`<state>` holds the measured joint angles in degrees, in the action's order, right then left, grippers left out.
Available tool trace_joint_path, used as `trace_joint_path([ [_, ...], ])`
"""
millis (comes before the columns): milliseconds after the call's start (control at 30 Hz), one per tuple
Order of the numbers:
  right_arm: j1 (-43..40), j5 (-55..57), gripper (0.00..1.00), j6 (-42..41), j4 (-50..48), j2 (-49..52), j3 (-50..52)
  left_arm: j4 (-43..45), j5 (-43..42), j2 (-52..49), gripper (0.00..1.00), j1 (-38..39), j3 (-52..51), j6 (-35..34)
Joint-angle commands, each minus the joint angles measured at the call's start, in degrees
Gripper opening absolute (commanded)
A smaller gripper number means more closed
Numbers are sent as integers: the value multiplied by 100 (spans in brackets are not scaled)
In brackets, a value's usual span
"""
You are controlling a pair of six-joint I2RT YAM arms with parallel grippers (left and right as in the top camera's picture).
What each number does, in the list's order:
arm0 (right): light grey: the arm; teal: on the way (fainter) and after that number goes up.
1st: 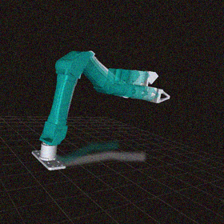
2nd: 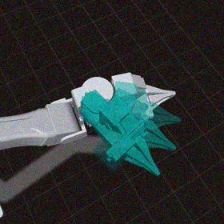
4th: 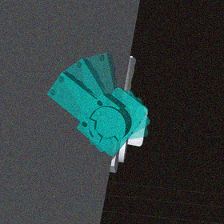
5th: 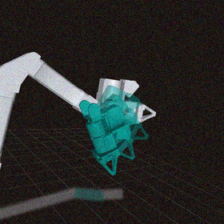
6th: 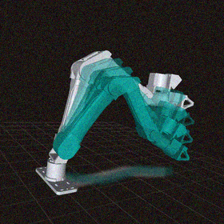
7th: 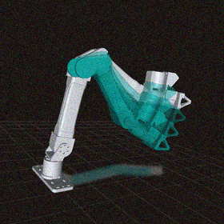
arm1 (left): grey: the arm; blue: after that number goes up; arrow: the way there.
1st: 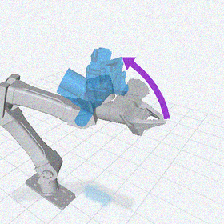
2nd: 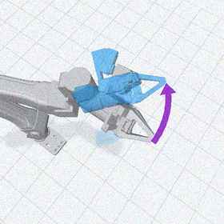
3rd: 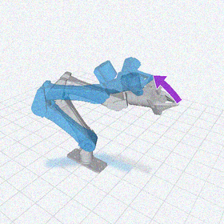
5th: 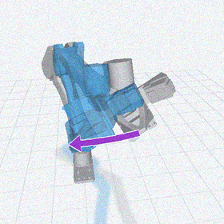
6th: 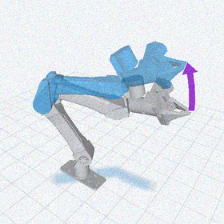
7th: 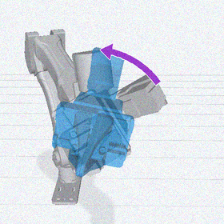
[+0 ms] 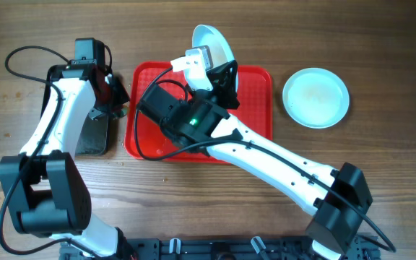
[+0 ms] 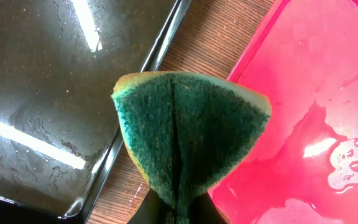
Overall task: Clean dirty plates on tray and stack at the side
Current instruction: 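Lift the cleaned plate with the right gripper and carry it right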
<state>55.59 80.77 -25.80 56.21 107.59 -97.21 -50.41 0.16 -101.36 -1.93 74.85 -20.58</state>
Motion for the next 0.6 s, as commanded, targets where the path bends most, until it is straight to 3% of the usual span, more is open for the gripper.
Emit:
trace_joint_path([
  [0,-37,-870,4,-28,-2,-164,17,-7,76,44,4,13,37,63],
  [200,-1029,-4682,4,39,-35,-164,17,-7,74,44,4,13,37,63],
  [367,-2682,-7206,4,286,72,-166,17,-9,76,44,4,13,37,63],
  [467,-3853,-7980,4,345,208,-166,20,-9,76,44,4,13,37,66],
  [567,-4756,-8011,4,372,391,-164,20,-7,76,44,4,13,37,66],
])
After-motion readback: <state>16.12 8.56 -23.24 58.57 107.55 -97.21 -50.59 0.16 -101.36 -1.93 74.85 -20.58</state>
